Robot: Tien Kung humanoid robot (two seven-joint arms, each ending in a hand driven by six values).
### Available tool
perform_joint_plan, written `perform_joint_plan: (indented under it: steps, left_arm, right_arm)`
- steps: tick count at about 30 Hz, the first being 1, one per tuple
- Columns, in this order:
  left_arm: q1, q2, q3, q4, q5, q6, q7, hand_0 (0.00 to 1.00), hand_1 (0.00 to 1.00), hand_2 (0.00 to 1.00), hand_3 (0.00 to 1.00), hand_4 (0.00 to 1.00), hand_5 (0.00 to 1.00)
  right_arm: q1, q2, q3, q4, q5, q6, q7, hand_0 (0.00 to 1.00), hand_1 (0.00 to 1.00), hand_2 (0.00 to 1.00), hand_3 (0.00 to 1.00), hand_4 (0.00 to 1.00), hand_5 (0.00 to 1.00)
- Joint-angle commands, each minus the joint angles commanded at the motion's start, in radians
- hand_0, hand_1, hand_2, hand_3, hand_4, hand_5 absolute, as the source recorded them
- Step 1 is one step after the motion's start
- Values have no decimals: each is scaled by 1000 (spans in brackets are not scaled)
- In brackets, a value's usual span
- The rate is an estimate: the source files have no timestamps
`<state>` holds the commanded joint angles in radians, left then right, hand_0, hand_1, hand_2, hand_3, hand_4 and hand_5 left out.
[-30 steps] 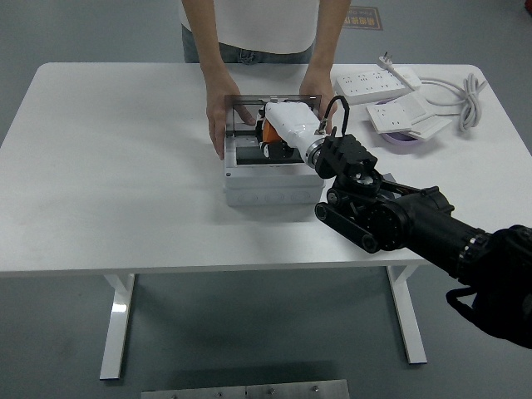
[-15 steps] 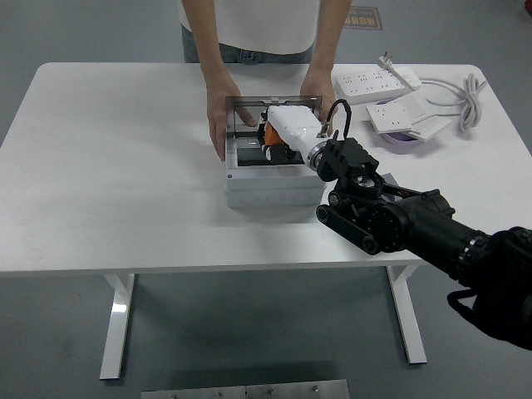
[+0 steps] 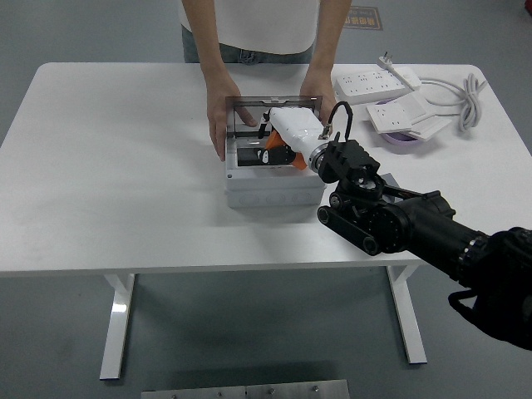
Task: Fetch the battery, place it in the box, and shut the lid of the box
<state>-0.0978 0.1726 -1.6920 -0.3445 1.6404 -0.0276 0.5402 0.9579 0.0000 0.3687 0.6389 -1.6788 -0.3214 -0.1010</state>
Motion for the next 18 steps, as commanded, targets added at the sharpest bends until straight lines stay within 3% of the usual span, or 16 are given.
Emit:
perform_joint_plan:
  steps: [5,6,18]
  left_arm:
    - [-2,0,-4,0,6,-1,0,515,724,584,527,259,2]
    - [-3,0,-5,0,8,-2,0,515,723,582,527,256,2]
    - [-8,-1,-8,1,16,-3,-10,515,722,582,527,255,2]
  right_arm:
    - [1,0,-2,-3,7,-7,3,502,379,436,498,768,319]
    - [1,0,-2,-6,10,-10,5,519,389,441,497,832,391]
    - [-4,0,-31,-19,44,-53,44,522,388,440,497,801,351]
